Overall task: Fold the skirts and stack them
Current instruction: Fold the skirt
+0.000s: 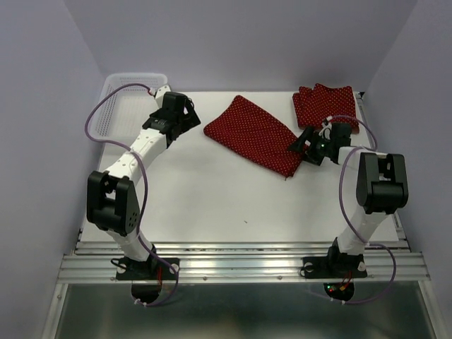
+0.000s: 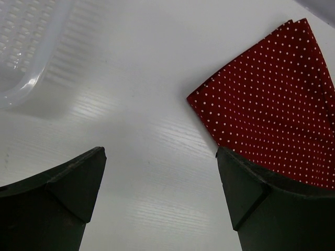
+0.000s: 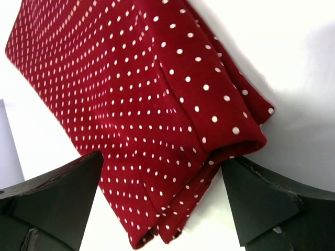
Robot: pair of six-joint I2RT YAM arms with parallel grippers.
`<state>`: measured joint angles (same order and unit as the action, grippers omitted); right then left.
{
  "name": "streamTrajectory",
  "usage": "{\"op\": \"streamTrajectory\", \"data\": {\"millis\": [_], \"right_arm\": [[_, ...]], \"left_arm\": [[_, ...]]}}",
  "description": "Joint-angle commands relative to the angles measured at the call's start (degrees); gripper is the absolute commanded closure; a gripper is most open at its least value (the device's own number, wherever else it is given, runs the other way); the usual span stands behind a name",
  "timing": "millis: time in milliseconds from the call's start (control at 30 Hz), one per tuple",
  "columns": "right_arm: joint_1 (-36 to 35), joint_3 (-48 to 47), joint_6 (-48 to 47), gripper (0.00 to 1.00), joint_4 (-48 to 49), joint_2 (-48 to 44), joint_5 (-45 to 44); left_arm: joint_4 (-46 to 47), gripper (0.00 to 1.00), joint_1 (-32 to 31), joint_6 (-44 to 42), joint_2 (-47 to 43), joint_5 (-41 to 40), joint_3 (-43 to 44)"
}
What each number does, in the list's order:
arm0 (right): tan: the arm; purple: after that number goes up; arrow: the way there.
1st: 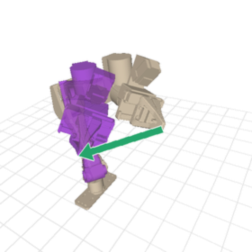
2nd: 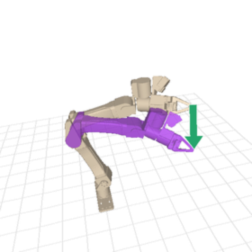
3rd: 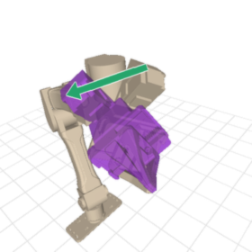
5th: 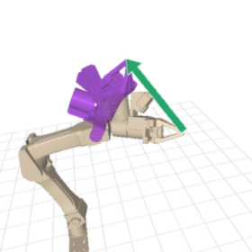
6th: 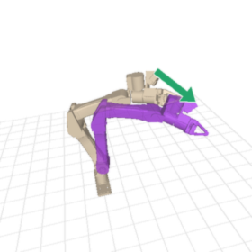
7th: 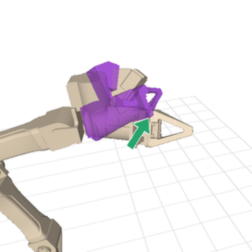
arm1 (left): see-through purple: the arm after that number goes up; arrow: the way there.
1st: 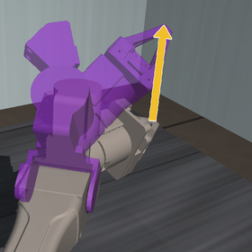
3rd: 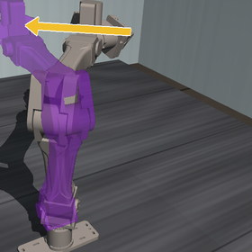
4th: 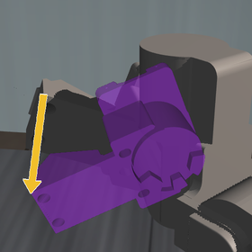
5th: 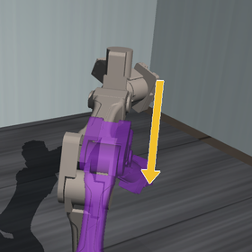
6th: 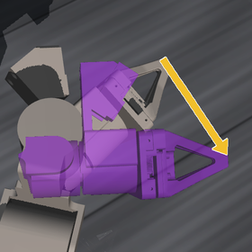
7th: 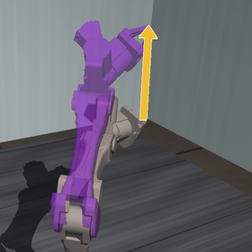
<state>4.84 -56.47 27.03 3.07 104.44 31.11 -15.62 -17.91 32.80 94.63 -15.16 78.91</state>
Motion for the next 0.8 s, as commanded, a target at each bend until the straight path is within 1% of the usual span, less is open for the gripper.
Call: {"op": "streamTrajectory", "data": {"millis": [0, 133, 200, 300, 333, 400, 433, 533, 600, 667, 700, 767], "right_arm": [[-0.1, -6.3, -0.8, 0.00, -2.6, 5.0, -4.7], [-0.1, -13.0, -3.1, 0.00, -7.8, 10.5, -6.9], [-0.1, -16.5, -4.7, 0.00, -9.1, 11.8, -8.5], [-0.1, -21.4, -6.7, 0.00, -12.6, 14.9, -8.5], [-1.0, -25.1, -9.1, 0.00, -14.0, 15.7, -8.9], [-2.5, -28.2, -11.3, 0.00, -18.1, 17.7, -10.4], [-3.7, -30.6, -13.5, 0.00, -20.4, 18.2, -11.4], [-4.5, -31.7, -15.2, 0.00, -21.5, 19.1, -12.2], [-5.0, -31.3, -15.2, 0.00, -21.7, 19.3, -12.4], [-5.5, -30.8, -15.1, 0.00, -21.9, 19.4, -13.0], [-5.5, -30.7, -15.1, 0.00, -21.9, 19.4, -13.1], [-5.5, -30.3, -14.8, 0.00, -21.9, 19.0, -13.3]], "left_arm": [[0.3, 0.01, 0.2, -0.7, 1.1, 2.0, 2.1], [0.5, 0.01, 0.1, -1.3, 2.7, 3.8, 2.6], [0.4, 0.01, 0.1, -2.6, 4.7, 4.3, 4.5], [-0.5, 0.01, 0.1, -4.0, 7.4, 4.9, 8.3], [-0.6, 0.01, 0.1, -5.4, 9.3, 5.0, 9.3], [-0.8, 0.01, 0.2, -7.3, 11.6, 6.5, 12.6], [-1.1, 0.01, 0.2, -8.4, 14.2, 7.4, 13.8], [-2.3, 0.01, 0.2, -10.0, 20.0, 9.0, 18.7], [-2.2, 0.01, 0.2, -11.9, 22.4, 11.8, 20.7], [-2.6, 0.01, 0.2, -12.9, 25.9, 14.9, 24.7], [-2.8, 0.01, 0.2, -13.0, 27.0, 14.9, 25.6], [-2.9, 0.01, 0.2, -13.3, 29.5, 17.7, 26.8]]}}
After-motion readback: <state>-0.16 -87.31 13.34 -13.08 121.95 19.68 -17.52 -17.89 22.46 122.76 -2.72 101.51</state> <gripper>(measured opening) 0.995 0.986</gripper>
